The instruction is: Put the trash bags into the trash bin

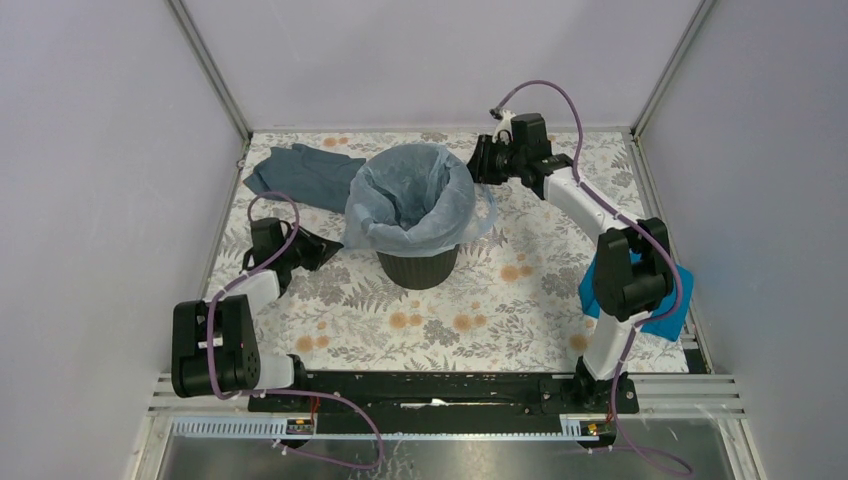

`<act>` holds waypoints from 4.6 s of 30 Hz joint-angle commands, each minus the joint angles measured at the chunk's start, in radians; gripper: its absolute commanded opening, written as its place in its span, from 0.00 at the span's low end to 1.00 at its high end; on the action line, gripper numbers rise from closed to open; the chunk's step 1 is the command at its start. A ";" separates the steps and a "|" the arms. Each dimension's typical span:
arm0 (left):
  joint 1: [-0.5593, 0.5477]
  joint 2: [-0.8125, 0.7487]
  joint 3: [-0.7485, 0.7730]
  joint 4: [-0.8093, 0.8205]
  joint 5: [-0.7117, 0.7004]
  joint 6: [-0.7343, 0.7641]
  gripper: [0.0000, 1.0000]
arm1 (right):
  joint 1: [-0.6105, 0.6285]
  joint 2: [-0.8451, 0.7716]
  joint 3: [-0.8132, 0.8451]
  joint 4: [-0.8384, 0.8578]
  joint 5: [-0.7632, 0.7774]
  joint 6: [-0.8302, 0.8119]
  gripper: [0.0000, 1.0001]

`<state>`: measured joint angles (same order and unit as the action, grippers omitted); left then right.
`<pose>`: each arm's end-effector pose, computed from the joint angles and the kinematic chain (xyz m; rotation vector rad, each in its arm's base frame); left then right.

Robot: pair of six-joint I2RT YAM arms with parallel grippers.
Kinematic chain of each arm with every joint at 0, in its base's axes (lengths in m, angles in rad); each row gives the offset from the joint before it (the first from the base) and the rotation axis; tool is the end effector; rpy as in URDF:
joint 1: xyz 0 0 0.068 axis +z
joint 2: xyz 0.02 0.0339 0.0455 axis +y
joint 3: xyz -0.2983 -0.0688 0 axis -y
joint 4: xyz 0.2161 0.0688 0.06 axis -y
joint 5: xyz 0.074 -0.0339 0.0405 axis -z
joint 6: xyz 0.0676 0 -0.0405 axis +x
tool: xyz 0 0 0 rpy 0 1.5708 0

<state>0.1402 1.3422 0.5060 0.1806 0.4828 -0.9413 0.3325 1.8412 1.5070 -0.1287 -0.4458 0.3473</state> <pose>0.2498 0.0036 0.2023 -0.9446 2.1147 -0.9628 0.4104 0.1726 0.3265 -0.2760 2.0801 0.8726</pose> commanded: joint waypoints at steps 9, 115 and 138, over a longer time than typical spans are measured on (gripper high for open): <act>-0.020 -0.014 -0.014 0.093 0.123 0.010 0.02 | -0.014 -0.276 -0.040 -0.289 0.209 -0.045 0.85; -0.259 -0.447 -0.028 -0.275 -0.219 0.182 0.54 | 0.505 -0.052 0.346 -0.502 0.611 -0.206 0.81; -0.392 -0.313 -0.022 -0.083 -0.172 0.095 0.49 | 0.471 -0.013 0.110 -0.162 0.651 -0.091 1.00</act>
<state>-0.2481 1.0538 0.4458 0.0525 0.3172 -0.8639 0.8383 1.9347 1.6531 -0.2375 0.0742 0.3191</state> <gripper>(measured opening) 0.490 0.993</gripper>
